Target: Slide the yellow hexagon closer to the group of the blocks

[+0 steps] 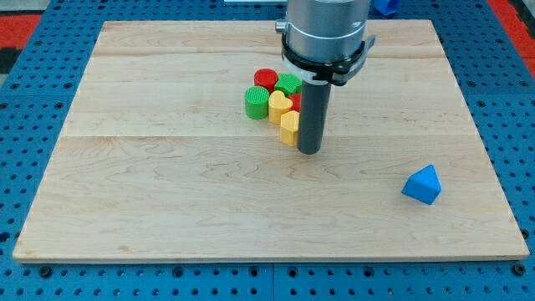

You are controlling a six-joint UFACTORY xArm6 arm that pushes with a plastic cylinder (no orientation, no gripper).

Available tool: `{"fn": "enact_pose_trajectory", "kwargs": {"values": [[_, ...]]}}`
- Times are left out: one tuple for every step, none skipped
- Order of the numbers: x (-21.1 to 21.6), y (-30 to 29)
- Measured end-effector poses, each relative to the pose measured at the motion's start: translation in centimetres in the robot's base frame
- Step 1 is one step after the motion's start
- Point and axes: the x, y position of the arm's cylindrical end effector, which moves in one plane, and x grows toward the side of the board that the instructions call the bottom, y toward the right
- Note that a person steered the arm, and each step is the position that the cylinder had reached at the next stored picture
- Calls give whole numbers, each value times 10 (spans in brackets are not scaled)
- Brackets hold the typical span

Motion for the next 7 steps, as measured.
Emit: {"fn": "enact_pose_trajectory", "kwargs": {"values": [[0, -43], [-3, -51], [-5, -51], [-18, -51], [-20, -51], [-20, -49], [-20, -38]]}}
